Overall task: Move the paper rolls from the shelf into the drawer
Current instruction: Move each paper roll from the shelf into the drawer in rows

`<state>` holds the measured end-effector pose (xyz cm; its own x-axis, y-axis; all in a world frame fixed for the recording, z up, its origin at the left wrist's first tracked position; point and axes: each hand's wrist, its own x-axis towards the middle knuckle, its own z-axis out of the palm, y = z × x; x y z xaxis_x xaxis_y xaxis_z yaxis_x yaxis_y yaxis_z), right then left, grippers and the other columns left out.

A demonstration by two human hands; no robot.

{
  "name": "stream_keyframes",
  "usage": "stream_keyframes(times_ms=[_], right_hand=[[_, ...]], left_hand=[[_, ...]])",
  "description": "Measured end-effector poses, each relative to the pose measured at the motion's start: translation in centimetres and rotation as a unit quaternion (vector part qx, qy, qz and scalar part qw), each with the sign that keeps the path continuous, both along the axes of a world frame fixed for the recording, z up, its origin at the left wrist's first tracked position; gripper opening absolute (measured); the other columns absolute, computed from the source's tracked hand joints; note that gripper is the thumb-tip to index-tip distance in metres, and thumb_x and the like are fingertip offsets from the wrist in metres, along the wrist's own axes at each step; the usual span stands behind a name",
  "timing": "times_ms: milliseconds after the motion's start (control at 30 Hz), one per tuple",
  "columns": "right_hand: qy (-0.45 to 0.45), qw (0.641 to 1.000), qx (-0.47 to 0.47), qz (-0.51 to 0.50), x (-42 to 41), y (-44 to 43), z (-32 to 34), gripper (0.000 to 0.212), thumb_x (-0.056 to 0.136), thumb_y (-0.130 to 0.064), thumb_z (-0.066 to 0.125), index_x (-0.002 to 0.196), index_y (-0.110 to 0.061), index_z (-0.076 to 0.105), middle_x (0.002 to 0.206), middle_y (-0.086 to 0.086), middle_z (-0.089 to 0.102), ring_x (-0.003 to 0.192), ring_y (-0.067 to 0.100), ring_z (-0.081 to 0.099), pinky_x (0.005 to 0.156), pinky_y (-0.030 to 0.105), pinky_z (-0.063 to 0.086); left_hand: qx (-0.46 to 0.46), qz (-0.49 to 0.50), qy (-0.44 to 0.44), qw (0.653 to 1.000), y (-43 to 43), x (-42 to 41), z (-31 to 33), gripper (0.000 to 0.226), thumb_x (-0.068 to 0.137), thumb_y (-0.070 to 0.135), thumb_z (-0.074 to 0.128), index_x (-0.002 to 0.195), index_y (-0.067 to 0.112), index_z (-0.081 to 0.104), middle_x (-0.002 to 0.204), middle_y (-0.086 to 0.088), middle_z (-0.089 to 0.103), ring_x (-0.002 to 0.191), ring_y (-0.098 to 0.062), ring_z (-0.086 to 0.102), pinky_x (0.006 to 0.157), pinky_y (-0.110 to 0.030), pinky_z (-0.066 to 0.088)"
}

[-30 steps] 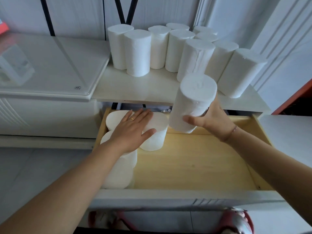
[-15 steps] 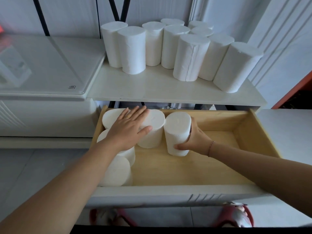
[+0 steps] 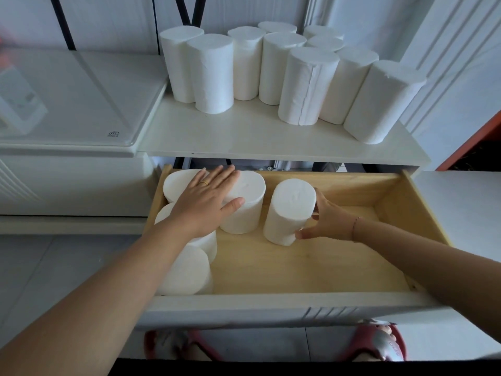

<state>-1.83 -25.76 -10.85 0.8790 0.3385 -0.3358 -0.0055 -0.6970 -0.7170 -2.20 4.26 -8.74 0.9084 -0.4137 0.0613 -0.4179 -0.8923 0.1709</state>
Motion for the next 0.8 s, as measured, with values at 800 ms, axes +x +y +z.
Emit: stream_keyframes(times_ms=[800], right_hand=[[0.299,0.950,0.017,-0.090,0.3,1.7,5.0,0.041,0.091,-0.046,0.058,0.105,-0.007,0.057,0.102,0.025,0.070,0.088,0.034,0.073,0.073,0.038,0.062]], left_hand=[[-0.009,0.008,0.004,1.000,-0.2,0.1,0.0,0.065,0.094,0.057,0.014,0.150,0.028,-0.001,0.157,0.014,-0.006,0.143,-0.003,-0.008,0.114,-0.025,-0.013]])
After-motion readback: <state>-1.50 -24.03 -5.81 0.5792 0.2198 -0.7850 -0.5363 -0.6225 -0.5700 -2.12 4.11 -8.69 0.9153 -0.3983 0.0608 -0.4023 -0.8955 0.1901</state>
